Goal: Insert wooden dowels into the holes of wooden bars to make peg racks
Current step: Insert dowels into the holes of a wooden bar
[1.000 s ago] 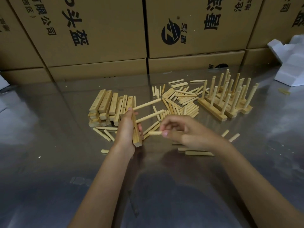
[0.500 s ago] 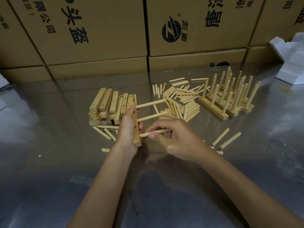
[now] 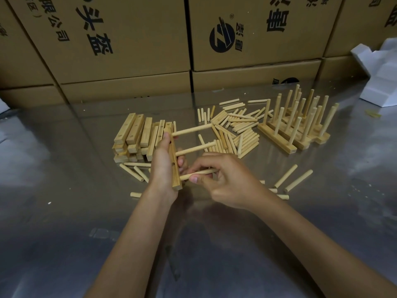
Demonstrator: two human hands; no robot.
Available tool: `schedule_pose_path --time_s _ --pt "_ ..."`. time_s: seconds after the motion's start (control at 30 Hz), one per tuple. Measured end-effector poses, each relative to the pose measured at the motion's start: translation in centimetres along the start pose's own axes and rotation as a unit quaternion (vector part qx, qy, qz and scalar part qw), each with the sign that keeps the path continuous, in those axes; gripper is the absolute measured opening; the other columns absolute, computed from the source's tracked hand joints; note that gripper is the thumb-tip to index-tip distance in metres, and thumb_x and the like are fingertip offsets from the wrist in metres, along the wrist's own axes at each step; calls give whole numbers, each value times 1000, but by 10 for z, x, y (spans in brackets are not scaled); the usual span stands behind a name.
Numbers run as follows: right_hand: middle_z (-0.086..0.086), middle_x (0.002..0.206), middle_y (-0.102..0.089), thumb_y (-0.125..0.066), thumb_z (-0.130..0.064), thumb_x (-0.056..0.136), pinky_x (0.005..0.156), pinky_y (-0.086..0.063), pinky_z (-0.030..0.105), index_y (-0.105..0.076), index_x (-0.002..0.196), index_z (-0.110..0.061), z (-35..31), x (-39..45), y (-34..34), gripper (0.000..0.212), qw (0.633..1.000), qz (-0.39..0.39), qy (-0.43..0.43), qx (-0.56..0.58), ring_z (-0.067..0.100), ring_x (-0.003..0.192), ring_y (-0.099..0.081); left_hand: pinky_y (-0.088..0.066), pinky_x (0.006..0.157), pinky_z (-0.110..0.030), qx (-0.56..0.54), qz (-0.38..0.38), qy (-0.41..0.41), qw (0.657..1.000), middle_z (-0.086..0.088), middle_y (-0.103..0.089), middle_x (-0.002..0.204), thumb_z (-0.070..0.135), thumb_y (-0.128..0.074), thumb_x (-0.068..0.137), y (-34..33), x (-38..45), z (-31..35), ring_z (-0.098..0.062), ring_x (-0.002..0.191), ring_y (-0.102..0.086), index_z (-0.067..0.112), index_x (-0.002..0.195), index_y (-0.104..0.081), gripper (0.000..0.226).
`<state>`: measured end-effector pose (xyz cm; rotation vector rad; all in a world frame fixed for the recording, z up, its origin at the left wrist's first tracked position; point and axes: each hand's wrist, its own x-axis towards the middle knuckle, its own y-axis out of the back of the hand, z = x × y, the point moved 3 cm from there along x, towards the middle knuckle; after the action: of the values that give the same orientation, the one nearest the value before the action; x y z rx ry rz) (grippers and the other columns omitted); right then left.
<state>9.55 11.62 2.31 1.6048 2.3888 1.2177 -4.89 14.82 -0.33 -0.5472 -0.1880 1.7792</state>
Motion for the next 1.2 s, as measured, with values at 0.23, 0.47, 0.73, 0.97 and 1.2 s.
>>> schedule_pose_path --time_s 0.23,0.47,0.73,0.97,1.2 --pt "-15 88 -72 -69 -20 91 81 -55 34 -76 93 -21 9 0 -2 7 998 -25 -47 39 4 87 -67 -30 40 -21 5 -18 -17 1000 3 -38 54 56 -48 99 -3 -3 0 -10 43 -35 19 109 -59 40" --pt "0 67 -63 -50 -23 103 56 -41 30 -55 94 -10 -2 1 7 16 991 -11 -47 127 9 58 -54 -28 35 -20 -58 -57 -42 996 0 -38 50 51 -40 103 -2 -3 14 -12 37 -33 18 108 -57 37" --pt "2 77 -59 -62 -18 95 68 -45 30 -60 99 -1 -4 1 15 17 940 82 -67 324 13 74 -54 -27 34 -18 -109 -34 -2 993 0 -36 50 44 -37 106 1 2 9 -11 36 -32 13 105 -52 35" --pt "10 78 -70 -66 -1 91 69 -47 28 -63 97 -3 -2 2 6 7 968 47 -55 241 19 71 -61 -30 36 -18 -87 -12 -5 996 1 -39 50 45 -40 105 1 1 9 -12 38 -35 14 106 -59 37" --pt "-6 86 -68 -60 2 91 65 -41 26 -75 99 -14 -4 1 7 23 993 31 -19 113 14 80 -58 -31 41 -20 -72 -15 9 997 1 -39 52 48 -39 104 0 -1 10 -13 42 -35 16 111 -57 37"
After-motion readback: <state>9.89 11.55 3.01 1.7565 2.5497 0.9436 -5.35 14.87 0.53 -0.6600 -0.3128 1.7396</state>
